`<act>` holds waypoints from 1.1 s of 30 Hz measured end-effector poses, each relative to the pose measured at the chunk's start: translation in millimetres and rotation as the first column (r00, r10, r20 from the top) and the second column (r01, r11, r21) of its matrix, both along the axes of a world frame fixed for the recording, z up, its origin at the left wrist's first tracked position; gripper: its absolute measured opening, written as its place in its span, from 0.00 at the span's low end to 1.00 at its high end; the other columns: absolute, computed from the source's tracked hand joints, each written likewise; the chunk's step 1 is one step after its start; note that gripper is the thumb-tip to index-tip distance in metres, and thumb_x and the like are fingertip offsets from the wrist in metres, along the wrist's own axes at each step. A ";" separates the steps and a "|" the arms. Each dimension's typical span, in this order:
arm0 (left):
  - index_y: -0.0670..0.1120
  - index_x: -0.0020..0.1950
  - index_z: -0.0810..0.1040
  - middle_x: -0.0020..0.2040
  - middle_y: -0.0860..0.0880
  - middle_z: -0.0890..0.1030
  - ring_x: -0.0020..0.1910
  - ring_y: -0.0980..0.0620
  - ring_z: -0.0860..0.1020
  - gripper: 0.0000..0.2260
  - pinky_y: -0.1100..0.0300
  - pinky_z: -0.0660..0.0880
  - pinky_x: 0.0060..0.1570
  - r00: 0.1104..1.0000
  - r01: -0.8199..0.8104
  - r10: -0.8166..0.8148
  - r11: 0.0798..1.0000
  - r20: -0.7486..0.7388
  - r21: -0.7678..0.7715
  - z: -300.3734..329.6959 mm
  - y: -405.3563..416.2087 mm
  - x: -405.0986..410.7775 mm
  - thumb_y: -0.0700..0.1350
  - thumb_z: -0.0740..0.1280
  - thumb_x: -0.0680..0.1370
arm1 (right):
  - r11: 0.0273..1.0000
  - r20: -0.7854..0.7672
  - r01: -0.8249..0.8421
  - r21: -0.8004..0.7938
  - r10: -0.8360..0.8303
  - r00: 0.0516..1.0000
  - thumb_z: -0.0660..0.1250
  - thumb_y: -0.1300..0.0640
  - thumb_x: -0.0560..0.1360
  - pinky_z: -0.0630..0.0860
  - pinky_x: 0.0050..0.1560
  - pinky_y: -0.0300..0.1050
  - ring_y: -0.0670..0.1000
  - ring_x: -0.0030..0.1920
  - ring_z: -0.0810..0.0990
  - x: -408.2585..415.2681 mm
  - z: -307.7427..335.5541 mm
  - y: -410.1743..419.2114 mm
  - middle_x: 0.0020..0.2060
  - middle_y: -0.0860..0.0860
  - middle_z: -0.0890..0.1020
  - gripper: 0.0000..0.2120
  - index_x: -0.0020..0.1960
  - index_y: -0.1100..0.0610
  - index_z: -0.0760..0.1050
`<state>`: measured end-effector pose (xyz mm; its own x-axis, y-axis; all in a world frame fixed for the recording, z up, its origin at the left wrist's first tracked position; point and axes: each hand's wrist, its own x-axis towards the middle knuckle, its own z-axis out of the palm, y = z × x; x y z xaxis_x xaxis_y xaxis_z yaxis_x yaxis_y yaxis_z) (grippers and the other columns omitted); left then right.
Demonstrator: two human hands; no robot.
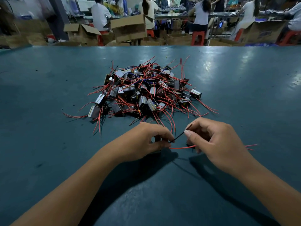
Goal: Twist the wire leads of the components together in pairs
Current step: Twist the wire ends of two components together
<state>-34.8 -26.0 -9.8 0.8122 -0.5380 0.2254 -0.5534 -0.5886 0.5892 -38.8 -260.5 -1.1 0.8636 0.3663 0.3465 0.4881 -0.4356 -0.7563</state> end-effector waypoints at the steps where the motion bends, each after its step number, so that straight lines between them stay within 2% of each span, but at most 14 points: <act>1: 0.49 0.52 0.82 0.42 0.62 0.79 0.41 0.64 0.76 0.04 0.75 0.67 0.40 1.000 0.002 -0.002 1.000 0.015 -0.001 0.6 -0.9 -0.7 0.42 0.72 0.78 | 1.000 -0.001 -0.002 0.012 0.002 1.000 0.70 0.56 0.77 0.76 0.33 0.42 0.47 0.28 0.79 1.3 1.9 -2.3 0.31 0.48 0.82 0.05 0.42 0.51 0.78; 4: 0.51 0.49 0.78 0.41 0.65 0.78 0.40 0.64 0.76 0.04 0.75 0.67 0.40 1.000 -0.024 0.024 1.000 0.016 0.008 1.2 -1.1 -0.8 0.42 0.69 0.80 | 0.993 0.046 0.074 0.093 -0.078 0.996 0.70 0.58 0.77 0.75 0.32 0.38 0.46 0.27 0.78 9.3 12.8 -18.0 0.31 0.47 0.82 0.06 0.42 0.49 0.78; 6: 0.55 0.47 0.74 0.40 0.66 0.77 0.39 0.65 0.75 0.08 0.75 0.67 0.39 0.999 -0.045 0.045 0.999 0.008 0.016 0.4 -0.4 -0.1 0.42 0.68 0.80 | 0.982 0.094 0.162 0.101 -0.171 0.981 0.69 0.56 0.77 0.76 0.33 0.43 0.48 0.28 0.78 18.1 19.5 -32.3 0.33 0.47 0.82 0.05 0.42 0.49 0.78; 8: 0.57 0.46 0.72 0.40 0.66 0.77 0.37 0.65 0.75 0.10 0.75 0.67 0.37 0.999 -0.053 0.053 0.999 0.006 0.014 0.0 -0.7 0.0 0.42 0.68 0.80 | 0.979 0.104 0.201 0.031 -0.204 0.973 0.69 0.54 0.77 0.77 0.37 0.48 0.51 0.32 0.78 24.7 22.3 -44.1 0.34 0.47 0.83 0.04 0.42 0.48 0.78; 9: 0.57 0.45 0.72 0.40 0.66 0.77 0.37 0.65 0.75 0.11 0.75 0.67 0.37 0.998 -0.056 0.056 0.998 0.006 0.013 -0.3 -1.1 0.0 0.42 0.68 0.80 | 0.982 0.093 0.190 -0.021 -0.187 0.978 0.70 0.54 0.76 0.77 0.38 0.47 0.50 0.33 0.79 26.4 22.3 -48.0 0.35 0.46 0.83 0.04 0.42 0.48 0.78; 11: 0.57 0.45 0.72 0.40 0.66 0.77 0.37 0.64 0.75 0.10 0.75 0.67 0.37 0.998 -0.061 0.061 0.998 0.008 0.009 -1.1 -1.6 0.1 0.43 0.68 0.79 | 0.979 0.091 0.146 -0.140 -0.134 0.987 0.70 0.55 0.75 0.73 0.37 0.34 0.44 0.35 0.78 26.5 20.9 -49.9 0.36 0.42 0.82 0.05 0.42 0.46 0.78; 13: 0.57 0.46 0.72 0.40 0.65 0.77 0.37 0.63 0.75 0.08 0.75 0.67 0.37 0.998 -0.061 0.061 0.998 0.009 -0.007 -2.7 -1.2 1.1 0.45 0.68 0.80 | 0.963 0.105 0.118 -0.243 -0.095 0.990 0.71 0.56 0.75 0.70 0.38 0.28 0.40 0.36 0.78 25.1 17.7 -47.3 0.36 0.40 0.81 0.06 0.41 0.47 0.78; 15: 0.58 0.49 0.73 0.41 0.64 0.77 0.37 0.62 0.75 0.07 0.74 0.68 0.38 0.998 -0.063 0.063 0.998 0.003 -0.024 -4.6 -0.5 2.8 0.47 0.68 0.80 | 0.937 0.129 0.114 -0.331 -0.075 0.989 0.73 0.53 0.74 0.70 0.40 0.30 0.41 0.38 0.78 24.3 12.0 -42.1 0.36 0.41 0.81 0.04 0.42 0.47 0.78; 19: 0.57 0.52 0.74 0.42 0.62 0.77 0.38 0.60 0.74 0.06 0.73 0.68 0.38 0.997 -0.079 0.080 0.996 0.017 -0.036 -6.2 2.8 5.4 0.48 0.70 0.79 | 0.898 0.131 0.112 -0.425 -0.061 0.989 0.73 0.47 0.73 0.74 0.47 0.45 0.44 0.42 0.76 23.5 -1.2 -28.6 0.41 0.43 0.80 0.07 0.47 0.48 0.79; 22: 0.54 0.53 0.76 0.40 0.63 0.75 0.37 0.61 0.73 0.06 0.73 0.67 0.37 0.995 -0.093 0.094 0.995 0.025 -0.031 -5.5 4.8 5.3 0.46 0.71 0.79 | 0.903 0.128 0.121 -0.413 -0.074 0.989 0.73 0.52 0.73 0.74 0.47 0.47 0.45 0.41 0.76 22.8 -5.0 -22.9 0.40 0.44 0.80 0.03 0.45 0.48 0.80; 29: 0.52 0.53 0.77 0.40 0.61 0.74 0.36 0.60 0.72 0.06 0.72 0.67 0.37 0.991 -0.128 0.128 0.992 0.024 -0.019 -3.4 7.7 5.9 0.44 0.70 0.79 | 0.919 0.071 0.111 -0.379 -0.091 0.993 0.73 0.56 0.73 0.69 0.39 0.34 0.42 0.38 0.76 23.0 -6.5 -20.6 0.36 0.44 0.79 0.05 0.41 0.49 0.79; 33: 0.56 0.52 0.75 0.38 0.62 0.74 0.35 0.60 0.72 0.08 0.71 0.68 0.37 0.980 -0.197 0.197 0.980 0.017 -0.022 -2.0 15.9 10.4 0.43 0.70 0.79 | 0.945 0.005 0.074 -0.319 -0.077 0.997 0.73 0.58 0.72 0.69 0.37 0.33 0.44 0.37 0.75 21.9 -4.7 -21.4 0.34 0.45 0.79 0.07 0.39 0.50 0.77</act>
